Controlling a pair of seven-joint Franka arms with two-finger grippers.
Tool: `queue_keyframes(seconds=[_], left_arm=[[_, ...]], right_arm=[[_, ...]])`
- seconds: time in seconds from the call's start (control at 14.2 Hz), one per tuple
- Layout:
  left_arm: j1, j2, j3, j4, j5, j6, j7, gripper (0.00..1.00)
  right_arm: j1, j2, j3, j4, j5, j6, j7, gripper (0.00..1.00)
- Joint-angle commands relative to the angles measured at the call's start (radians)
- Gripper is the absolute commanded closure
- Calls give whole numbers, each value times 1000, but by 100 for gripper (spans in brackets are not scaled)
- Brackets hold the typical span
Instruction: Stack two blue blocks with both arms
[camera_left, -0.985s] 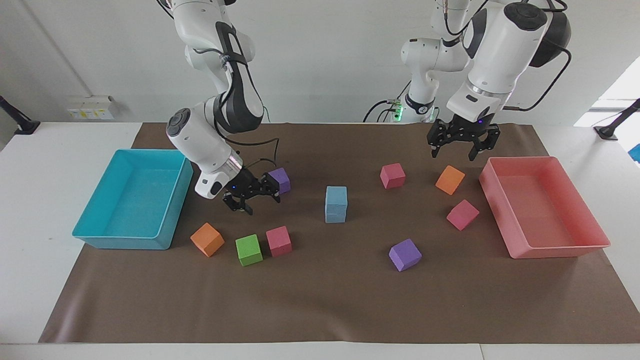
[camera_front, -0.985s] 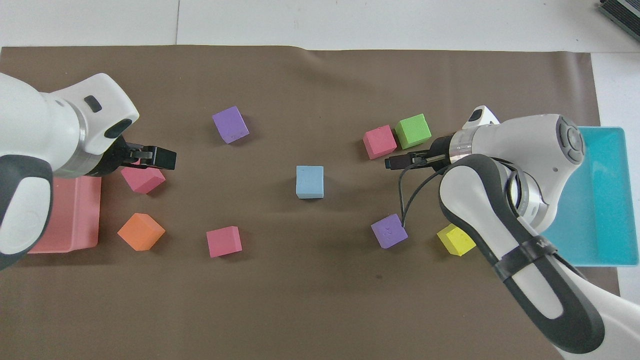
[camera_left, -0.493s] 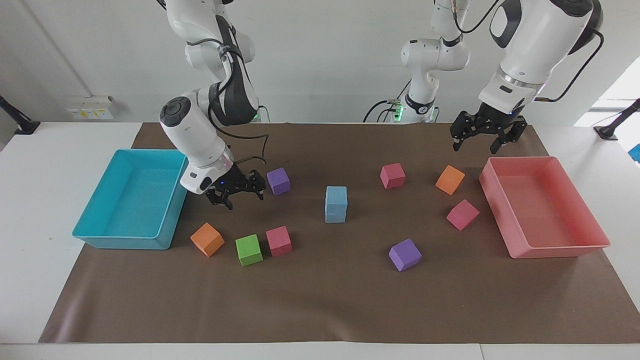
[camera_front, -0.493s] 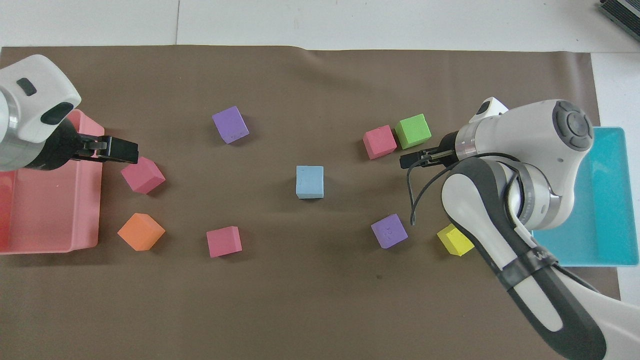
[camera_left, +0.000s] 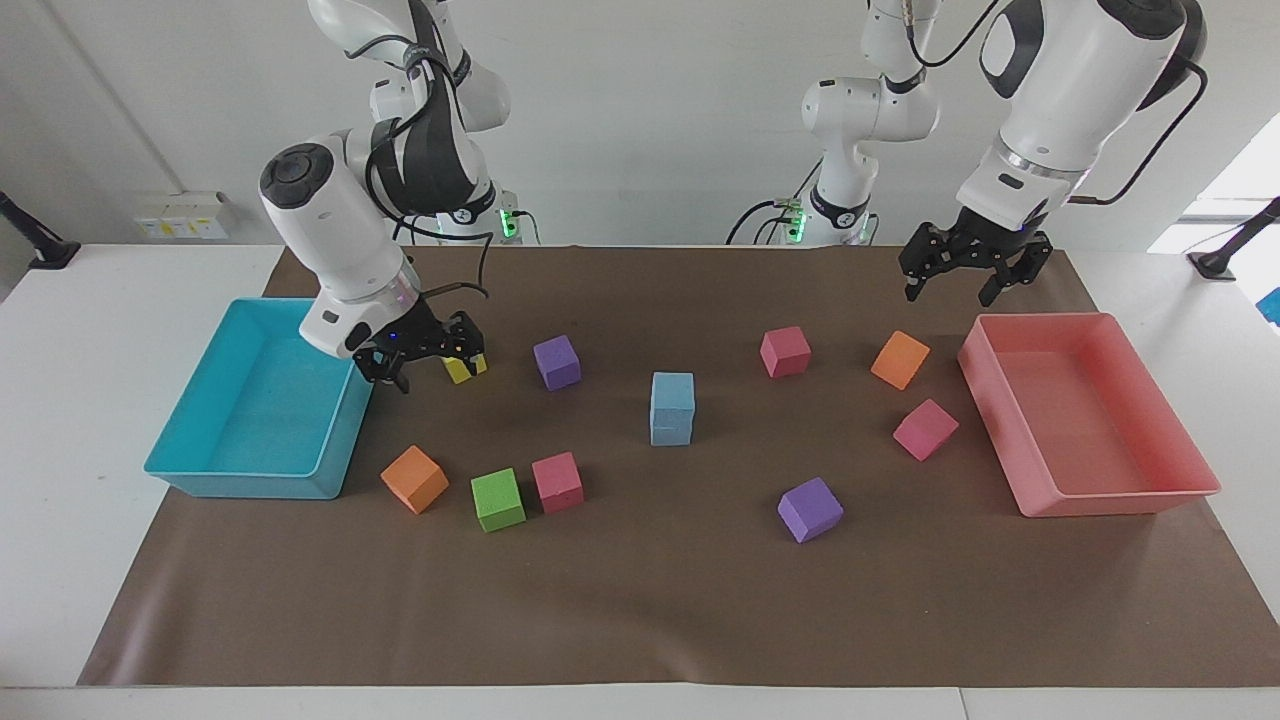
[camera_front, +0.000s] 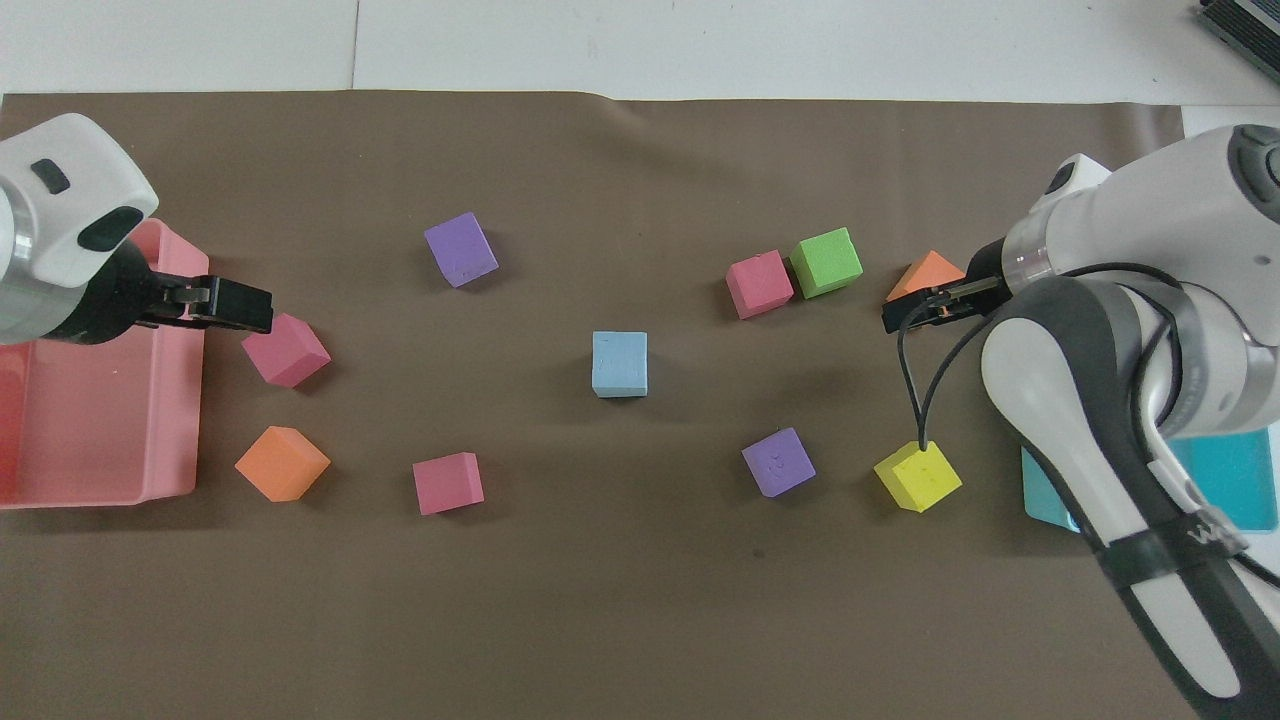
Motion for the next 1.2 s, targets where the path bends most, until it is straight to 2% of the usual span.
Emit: queue_keyframes(seconds=[0.0, 0.21, 0.49, 0.63, 0.91, 0.99, 1.13], left_arm=[[22, 12, -9, 38, 3, -23, 18, 0], [22, 12, -9, 73, 0, -27, 20, 0], [22, 15, -9, 96, 4, -76, 18, 0], [22, 3, -10, 85, 24, -110, 15, 0], [22, -2, -9, 81, 27, -138, 13, 0], [22, -4, -9, 81, 27, -141, 13, 0], [22, -5, -9, 79, 27, -153, 12, 0]], right_arm=[[-41, -59, 12, -3, -31, -38, 21, 0], [-43, -108, 10, -3, -31, -98, 68, 0], [-44, -195, 1, 7, -32, -199, 254, 0], [-47, -194, -42, 103, -35, -308, 259, 0], [-49, -192, -56, 266, -107, -471, 243, 0], [-41, -192, -54, 270, -112, -465, 228, 0], [-33, -201, -51, 204, -127, -449, 216, 0]])
